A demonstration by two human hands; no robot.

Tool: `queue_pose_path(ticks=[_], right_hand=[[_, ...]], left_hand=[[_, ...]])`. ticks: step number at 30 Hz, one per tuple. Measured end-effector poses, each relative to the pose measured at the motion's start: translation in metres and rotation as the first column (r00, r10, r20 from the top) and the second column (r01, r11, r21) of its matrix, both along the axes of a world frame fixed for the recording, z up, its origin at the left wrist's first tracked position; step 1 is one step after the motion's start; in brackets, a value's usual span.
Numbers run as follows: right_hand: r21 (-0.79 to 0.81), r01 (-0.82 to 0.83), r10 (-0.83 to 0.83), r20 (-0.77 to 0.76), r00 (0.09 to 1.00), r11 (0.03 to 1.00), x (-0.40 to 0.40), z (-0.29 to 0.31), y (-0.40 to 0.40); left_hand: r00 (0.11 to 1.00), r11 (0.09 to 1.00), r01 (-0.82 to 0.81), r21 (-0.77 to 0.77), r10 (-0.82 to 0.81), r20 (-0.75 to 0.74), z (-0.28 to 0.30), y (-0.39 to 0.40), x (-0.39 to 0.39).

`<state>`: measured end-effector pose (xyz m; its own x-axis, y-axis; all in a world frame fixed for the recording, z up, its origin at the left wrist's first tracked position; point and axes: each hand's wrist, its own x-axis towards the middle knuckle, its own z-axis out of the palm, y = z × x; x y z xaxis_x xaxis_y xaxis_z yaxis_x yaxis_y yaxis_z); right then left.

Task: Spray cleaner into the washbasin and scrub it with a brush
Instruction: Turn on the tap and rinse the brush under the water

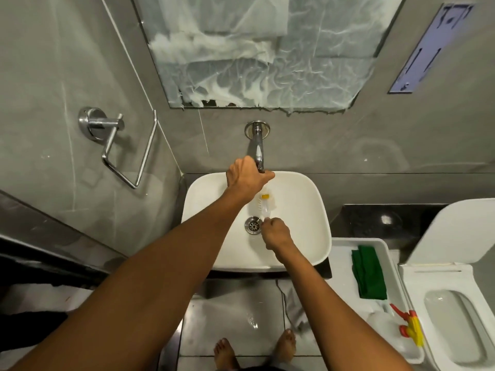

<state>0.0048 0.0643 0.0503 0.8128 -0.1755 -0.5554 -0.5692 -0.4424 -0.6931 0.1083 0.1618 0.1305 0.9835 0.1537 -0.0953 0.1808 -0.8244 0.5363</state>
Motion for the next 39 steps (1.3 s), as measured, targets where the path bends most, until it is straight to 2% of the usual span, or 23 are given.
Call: queue_pose_path(ticks=[4,7,10,13,17,21,24,26,28,30,32,33,35,39], right_hand=[[-0.009,-0.039,0.039,0.044,0.998,0.999,-0.005,0.0,0.003],[-0.014,-0.053,0.054,0.041,0.998,0.998,-0.006,0.004,0.009],[0.001,-0.061,0.061,0.019,0.998,0.998,-0.006,0.004,0.013],[-0.049,-0.107,0.109,0.027,0.994,0.993,-0.007,0.002,0.011],[-0.102,-0.154,0.156,0.012,0.988,0.983,-0.013,-0.003,0.008],[-0.071,-0.141,0.141,-0.011,0.99,0.987,-0.021,-0.008,0.006],[0.082,-0.065,0.064,0.009,0.998,0.995,-0.025,-0.009,0.004],[0.256,0.003,0.002,-0.021,1.0,0.967,-0.025,-0.008,0.002],[0.497,0.116,-0.075,-0.102,0.992,0.86,-0.022,-0.006,-0.003],[0.69,0.218,-0.107,-0.2,0.974,0.691,-0.02,-0.004,-0.01],[0.793,0.257,-0.093,-0.247,0.964,0.552,-0.02,-0.005,-0.015],[0.805,0.257,-0.088,-0.249,0.964,0.535,-0.021,-0.005,-0.017],[0.74,0.22,-0.096,-0.207,0.974,0.635,-0.023,-0.009,-0.018],[0.38,0.128,-0.132,-0.016,0.991,0.916,-0.024,-0.015,-0.012]], left_hand=[[0.981,0.986,0.164,-0.04,-0.168,-0.1,0.004,0.016,0.014],[0.936,0.941,0.315,-0.122,-0.33,-0.125,0.004,0.033,0.016],[0.907,0.911,0.386,-0.146,-0.404,-0.12,0.004,0.04,0.02],[0.894,0.9,0.418,-0.122,-0.431,-0.121,0.003,0.042,0.024],[0.908,0.907,0.386,-0.168,-0.406,-0.105,-0.004,0.043,0.023],[0.92,0.917,0.368,-0.157,-0.383,-0.086,-0.01,0.042,0.019],[0.924,0.921,0.36,-0.149,-0.374,-0.08,-0.011,0.041,0.018],[0.926,0.922,0.358,-0.144,-0.371,-0.069,-0.012,0.041,0.017],[0.932,0.926,0.348,-0.145,-0.359,-0.055,-0.014,0.04,0.015],[0.937,0.93,0.337,-0.149,-0.346,-0.042,-0.015,0.039,0.014],[0.94,0.932,0.329,-0.154,-0.338,-0.04,-0.015,0.039,0.014],[0.941,0.932,0.326,-0.157,-0.336,-0.041,-0.015,0.039,0.014],[0.942,0.932,0.322,-0.169,-0.333,-0.044,-0.014,0.039,0.013],[0.939,0.926,0.324,-0.191,-0.34,-0.053,-0.014,0.041,0.013]])
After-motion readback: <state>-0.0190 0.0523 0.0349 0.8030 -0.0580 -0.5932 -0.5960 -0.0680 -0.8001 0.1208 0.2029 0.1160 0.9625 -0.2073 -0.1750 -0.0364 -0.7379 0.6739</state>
